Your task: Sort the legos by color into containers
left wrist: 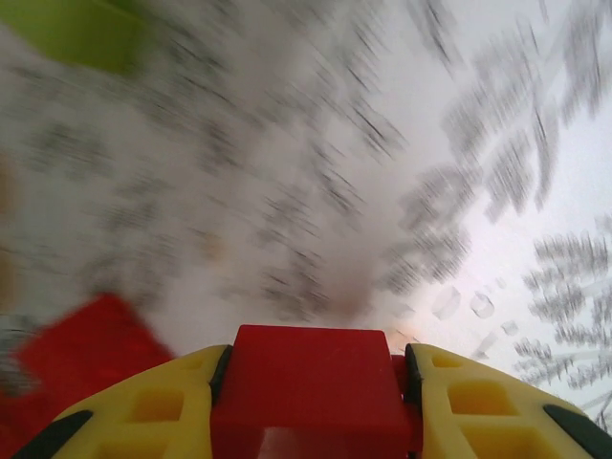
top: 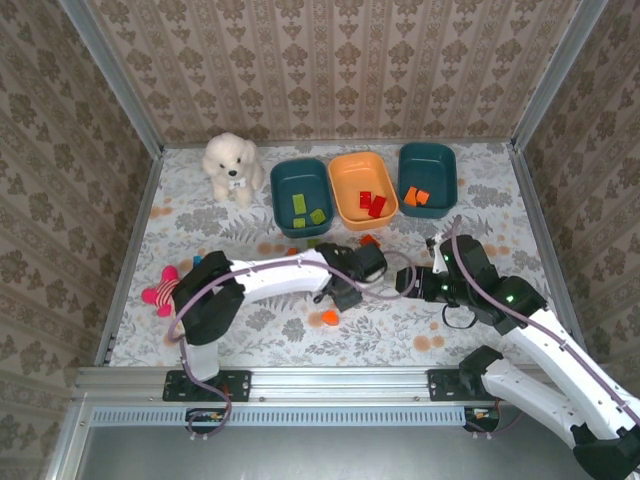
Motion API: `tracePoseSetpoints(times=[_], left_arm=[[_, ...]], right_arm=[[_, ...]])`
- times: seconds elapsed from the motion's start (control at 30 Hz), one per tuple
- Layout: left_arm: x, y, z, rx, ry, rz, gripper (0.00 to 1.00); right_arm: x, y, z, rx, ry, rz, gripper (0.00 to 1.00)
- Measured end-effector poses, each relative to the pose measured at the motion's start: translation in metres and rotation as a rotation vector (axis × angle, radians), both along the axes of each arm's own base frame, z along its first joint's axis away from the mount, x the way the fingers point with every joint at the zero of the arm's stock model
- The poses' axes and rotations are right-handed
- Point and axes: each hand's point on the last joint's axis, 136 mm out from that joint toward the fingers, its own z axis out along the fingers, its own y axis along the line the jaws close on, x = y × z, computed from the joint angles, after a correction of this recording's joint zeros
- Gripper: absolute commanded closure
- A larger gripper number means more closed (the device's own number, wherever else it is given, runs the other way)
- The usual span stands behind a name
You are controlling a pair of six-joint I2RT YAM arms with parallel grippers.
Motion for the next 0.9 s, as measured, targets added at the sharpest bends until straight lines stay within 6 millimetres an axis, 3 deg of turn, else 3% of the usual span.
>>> tracePoseSetpoints(times=[0.17,0.33,0.43,0.57,0.67,0.9], left_arm=[[0.075,-0.009,0.062,-0.201,-0.074,0.164,0.69],[0.142,-0.012,0.093,-0.301,-0.124,0.274,0.68],[0.179,-0.022,0.087,-0.316,-0.133,0.313,0.68],[0.214,-0.029,0.058,-0.301,-0.108,0.347,0.68],[0.226,-0.025,0.034,-0.282,-0.076,0.376,0.65],[0.233,-0.024,0.015,-0.310,-0.008,0.409,0.56]], right_arm=[[0.022,0.008,0.039,0.071,-0.095,-0.029,0.34],[0.057,0.014,0.060,0.126,-0.145,-0.091,0.33],[0.079,0.015,0.068,0.135,-0.154,-0.121,0.34],[0.100,0.013,0.071,0.137,-0.146,-0.147,0.34],[0.107,0.008,0.067,0.142,-0.126,-0.172,0.34],[0.113,-0.002,0.066,0.160,-0.111,-0.202,0.34]])
